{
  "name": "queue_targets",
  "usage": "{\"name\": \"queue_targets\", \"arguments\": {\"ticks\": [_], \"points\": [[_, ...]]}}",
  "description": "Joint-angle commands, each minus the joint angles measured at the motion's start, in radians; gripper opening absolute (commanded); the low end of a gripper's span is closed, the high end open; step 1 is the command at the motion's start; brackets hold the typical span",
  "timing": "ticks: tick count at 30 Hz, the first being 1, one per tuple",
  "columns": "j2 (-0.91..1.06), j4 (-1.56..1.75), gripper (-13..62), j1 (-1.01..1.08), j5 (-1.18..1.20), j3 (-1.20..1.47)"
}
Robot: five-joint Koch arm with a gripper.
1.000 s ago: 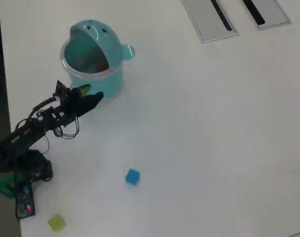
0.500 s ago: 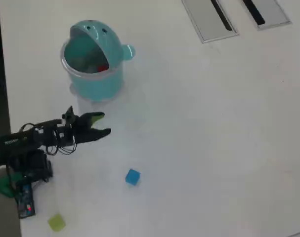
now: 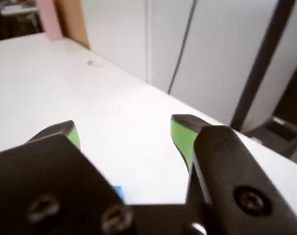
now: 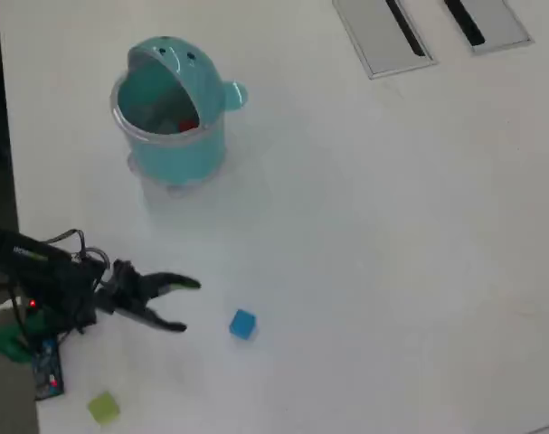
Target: Grasp RGB lego blocks and put them in the bin one by one.
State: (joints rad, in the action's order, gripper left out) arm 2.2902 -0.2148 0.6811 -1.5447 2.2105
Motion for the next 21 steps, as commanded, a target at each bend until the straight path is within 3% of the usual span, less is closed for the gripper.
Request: {"name": "queue_targets", "arguments": {"ticks": [1,10,21], "points": [[0.074,0.052,35.1,0.023,-0.002,-0.075],[0.074,0.041,35.0,0.167,0.101,-0.012],[0.072,0.052,35.0,0.4,0.035,0.114]]}}
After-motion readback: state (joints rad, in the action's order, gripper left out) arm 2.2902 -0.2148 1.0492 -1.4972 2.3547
